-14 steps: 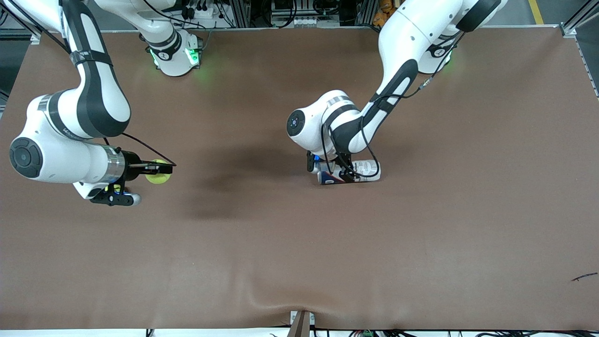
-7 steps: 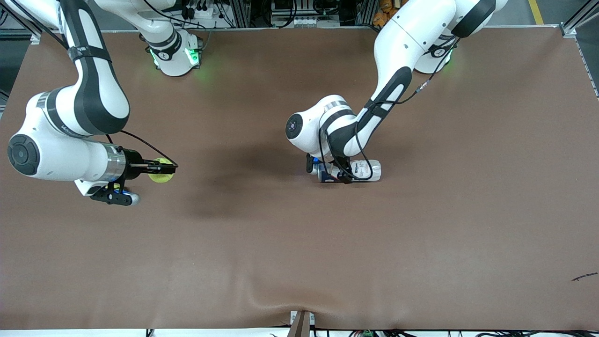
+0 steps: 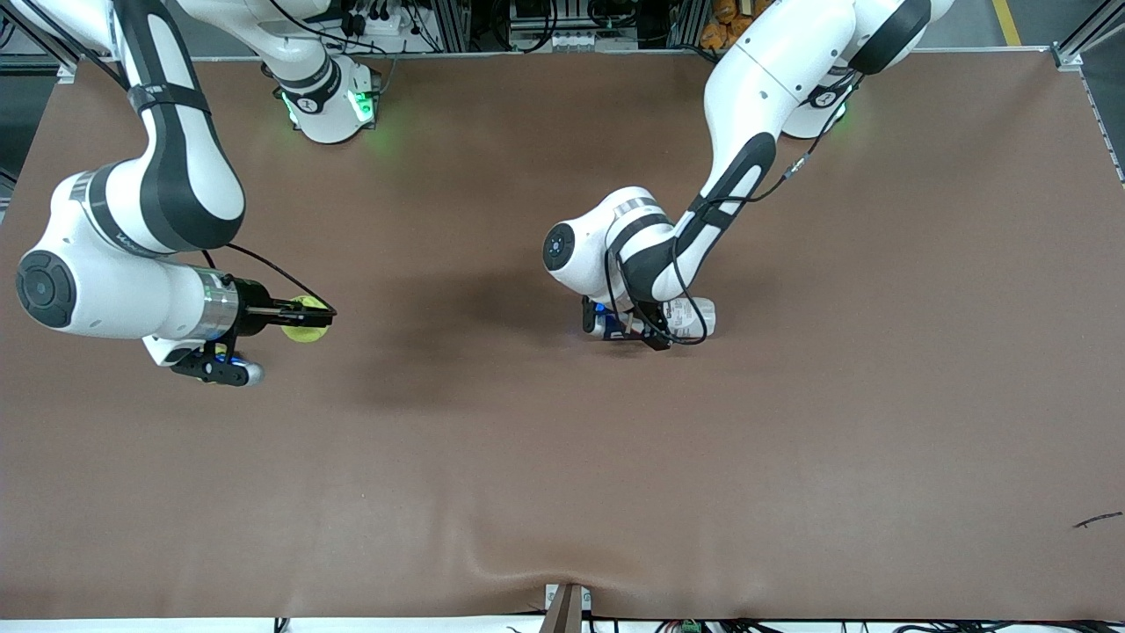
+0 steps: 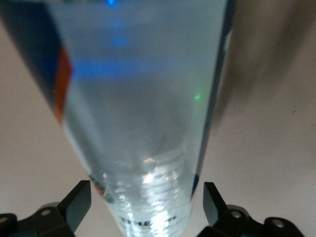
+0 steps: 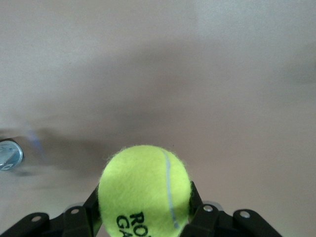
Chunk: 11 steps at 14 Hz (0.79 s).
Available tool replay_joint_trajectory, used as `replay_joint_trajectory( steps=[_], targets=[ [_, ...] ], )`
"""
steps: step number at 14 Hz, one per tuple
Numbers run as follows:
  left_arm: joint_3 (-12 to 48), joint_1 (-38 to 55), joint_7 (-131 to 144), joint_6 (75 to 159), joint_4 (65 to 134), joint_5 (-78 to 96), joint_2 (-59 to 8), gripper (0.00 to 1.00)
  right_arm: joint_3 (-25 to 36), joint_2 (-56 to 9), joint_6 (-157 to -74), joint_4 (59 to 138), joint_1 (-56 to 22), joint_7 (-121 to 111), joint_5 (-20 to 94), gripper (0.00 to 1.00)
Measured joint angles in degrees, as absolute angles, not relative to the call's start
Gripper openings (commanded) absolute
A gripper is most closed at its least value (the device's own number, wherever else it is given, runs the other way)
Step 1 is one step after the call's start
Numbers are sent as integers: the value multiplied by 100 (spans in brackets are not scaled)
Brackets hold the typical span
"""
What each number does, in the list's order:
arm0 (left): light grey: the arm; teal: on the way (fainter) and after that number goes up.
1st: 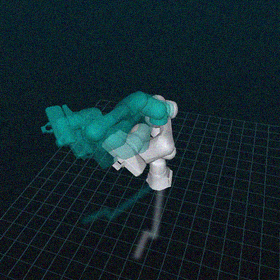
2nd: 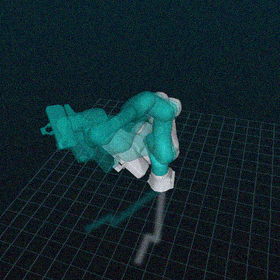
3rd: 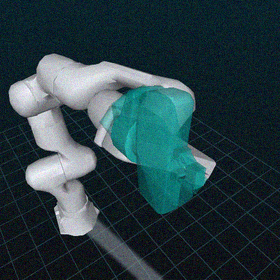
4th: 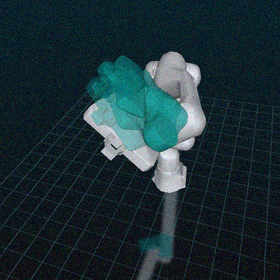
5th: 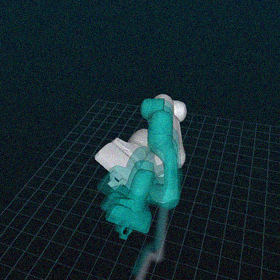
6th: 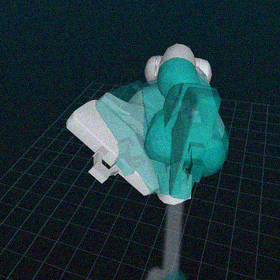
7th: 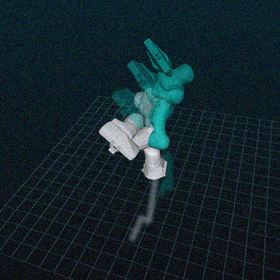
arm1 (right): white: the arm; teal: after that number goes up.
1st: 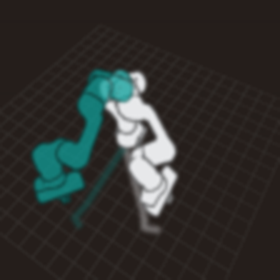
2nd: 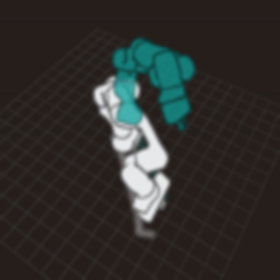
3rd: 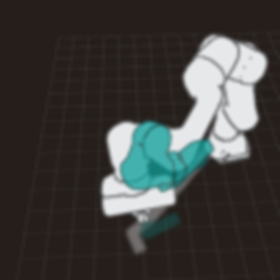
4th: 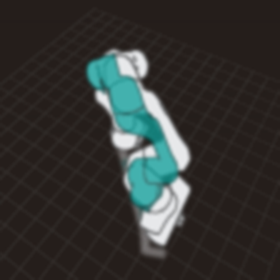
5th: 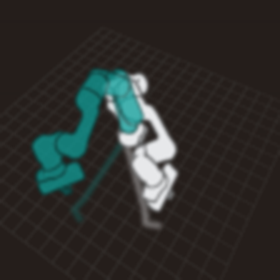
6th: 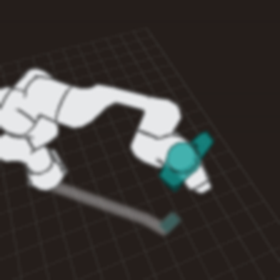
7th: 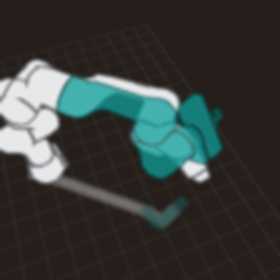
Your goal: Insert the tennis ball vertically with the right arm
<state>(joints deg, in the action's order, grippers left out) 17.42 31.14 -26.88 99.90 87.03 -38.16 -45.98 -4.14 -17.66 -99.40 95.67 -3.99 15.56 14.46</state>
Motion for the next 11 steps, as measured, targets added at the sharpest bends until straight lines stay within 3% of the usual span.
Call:
replay_joint_trajectory(
  steps=[11],
  targets=[
    [1707,3099,-2631,10189,8683,-3816,-4648,100,-465,-1617,-9833,9565,-693,2402,1692,22]
  ],
)
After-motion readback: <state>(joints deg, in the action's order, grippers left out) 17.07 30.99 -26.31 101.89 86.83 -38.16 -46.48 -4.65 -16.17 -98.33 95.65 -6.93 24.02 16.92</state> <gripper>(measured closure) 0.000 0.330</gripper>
